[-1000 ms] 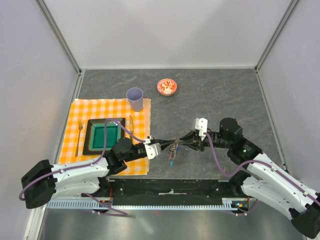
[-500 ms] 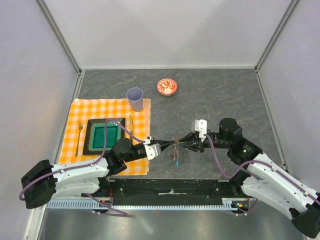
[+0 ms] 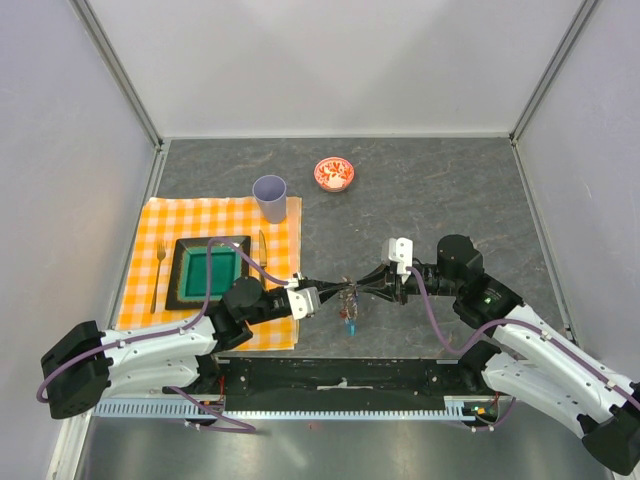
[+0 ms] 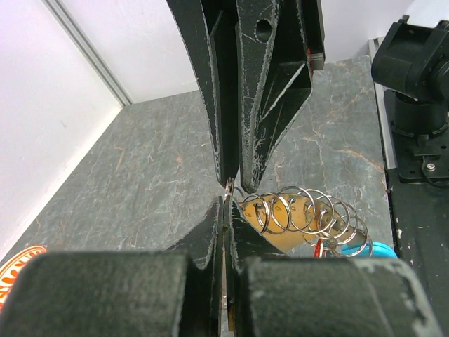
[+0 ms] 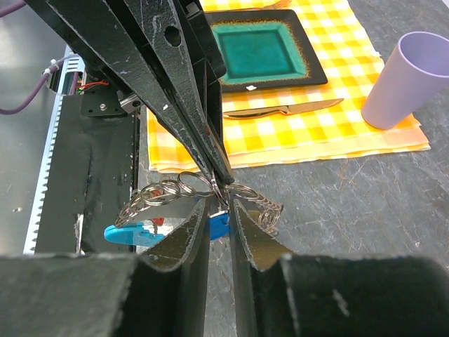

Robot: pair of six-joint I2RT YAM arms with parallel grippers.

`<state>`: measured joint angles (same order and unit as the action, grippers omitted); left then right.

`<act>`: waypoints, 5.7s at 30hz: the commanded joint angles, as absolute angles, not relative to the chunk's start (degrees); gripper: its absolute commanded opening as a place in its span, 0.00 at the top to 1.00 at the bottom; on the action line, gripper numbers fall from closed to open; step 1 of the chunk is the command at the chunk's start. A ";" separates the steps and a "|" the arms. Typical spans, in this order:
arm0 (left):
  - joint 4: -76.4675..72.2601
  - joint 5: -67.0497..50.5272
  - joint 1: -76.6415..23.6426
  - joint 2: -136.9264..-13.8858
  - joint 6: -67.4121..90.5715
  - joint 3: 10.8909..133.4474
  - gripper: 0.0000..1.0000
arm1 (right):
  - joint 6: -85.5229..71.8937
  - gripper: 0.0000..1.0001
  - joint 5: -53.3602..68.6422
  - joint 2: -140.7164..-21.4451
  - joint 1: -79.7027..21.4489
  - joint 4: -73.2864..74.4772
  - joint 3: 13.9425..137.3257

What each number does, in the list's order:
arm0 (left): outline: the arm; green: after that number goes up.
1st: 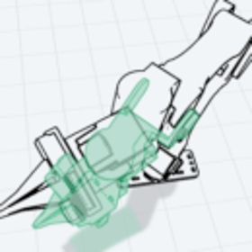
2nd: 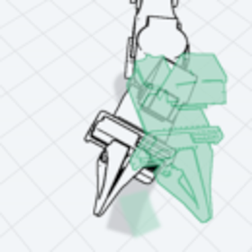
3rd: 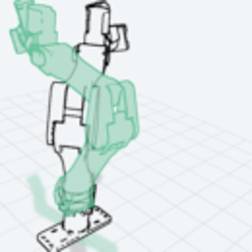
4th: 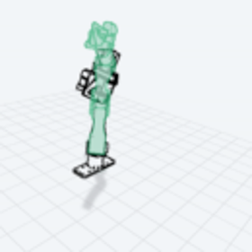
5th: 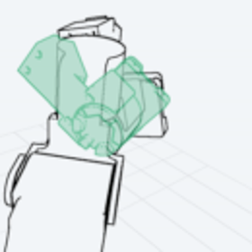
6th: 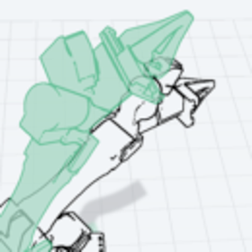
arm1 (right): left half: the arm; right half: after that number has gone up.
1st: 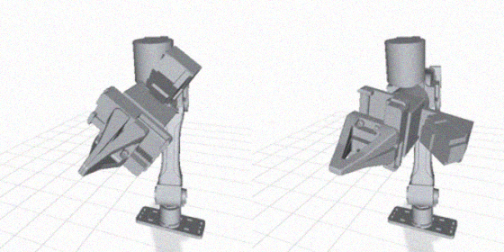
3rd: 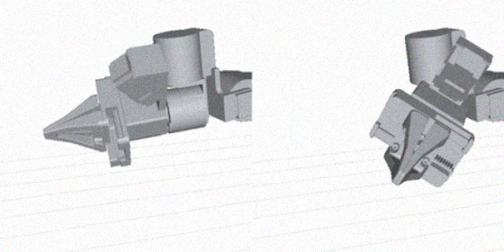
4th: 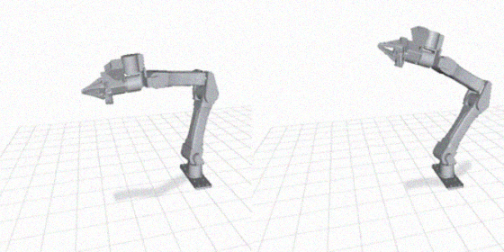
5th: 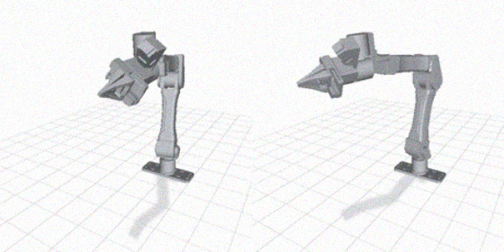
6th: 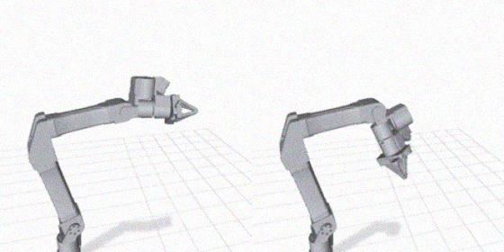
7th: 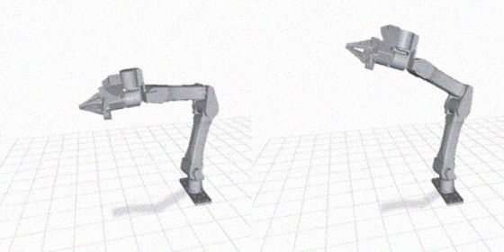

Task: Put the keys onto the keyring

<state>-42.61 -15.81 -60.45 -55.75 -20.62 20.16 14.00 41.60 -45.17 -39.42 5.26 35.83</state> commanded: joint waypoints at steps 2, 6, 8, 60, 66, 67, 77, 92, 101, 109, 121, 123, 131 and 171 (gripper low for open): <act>-51.59 -17.93 -60.21 -54.40 -18.54 20.30 0.98 | 14.24 0.77 43.77 -45.35 -39.64 2.73 37.79; -52.12 -18.19 -60.21 -54.23 -18.11 20.13 0.98 | 14.15 0.77 44.38 -45.70 -39.64 2.46 37.71; -52.38 -18.11 -60.21 -54.05 -18.02 20.04 0.98 | 14.06 0.78 44.47 -45.79 -39.55 2.55 37.71; -34.36 -25.22 -58.80 -62.84 -13.45 30.06 0.63 | 20.57 1.00 38.76 -46.05 -39.64 18.90 45.44; -33.14 -25.40 -58.80 -64.42 -12.75 31.29 0.70 | 20.39 1.00 38.76 -45.79 -39.64 18.72 45.35; -33.13 -25.49 -58.80 -64.51 -12.66 31.46 0.71 | 20.39 1.00 38.76 -45.79 -39.64 18.63 45.26; -31.55 -24.79 -58.80 -65.13 -12.30 32.34 0.98 | 19.34 1.00 36.48 -44.65 -39.64 18.46 44.91; -31.11 -18.37 -58.80 -63.20 -11.69 31.03 0.98 | 14.33 1.00 20.05 -40.16 -39.64 19.07 43.16; -41.82 -15.21 -58.71 -58.71 -11.08 24.97 0.98 | 10.90 1.00 16.87 -39.55 -39.55 18.37 40.17; -53.52 -17.75 -58.71 -58.01 -9.93 21.36 0.98 | 6.25 1.00 25.30 -42.88 -39.64 11.87 36.83; -58.53 -21.09 -58.80 -58.09 -10.46 21.09 0.98 | 3.69 1.00 27.86 -46.05 -39.64 7.91 34.63; -59.23 -22.32 -58.71 -58.62 -10.37 21.27 0.98 | 3.52 1.00 28.38 -46.49 -39.55 6.77 34.45; -60.82 -24.35 -58.71 -59.77 -9.67 21.36 0.98 | 3.78 1.00 28.39 -49.13 -39.64 4.49 34.98; -44.21 -26.53 -48.52 -64.94 -13.36 28.83 0.98 | -2.02 0.99 9.94 -51.85 -39.64 1.85 36.38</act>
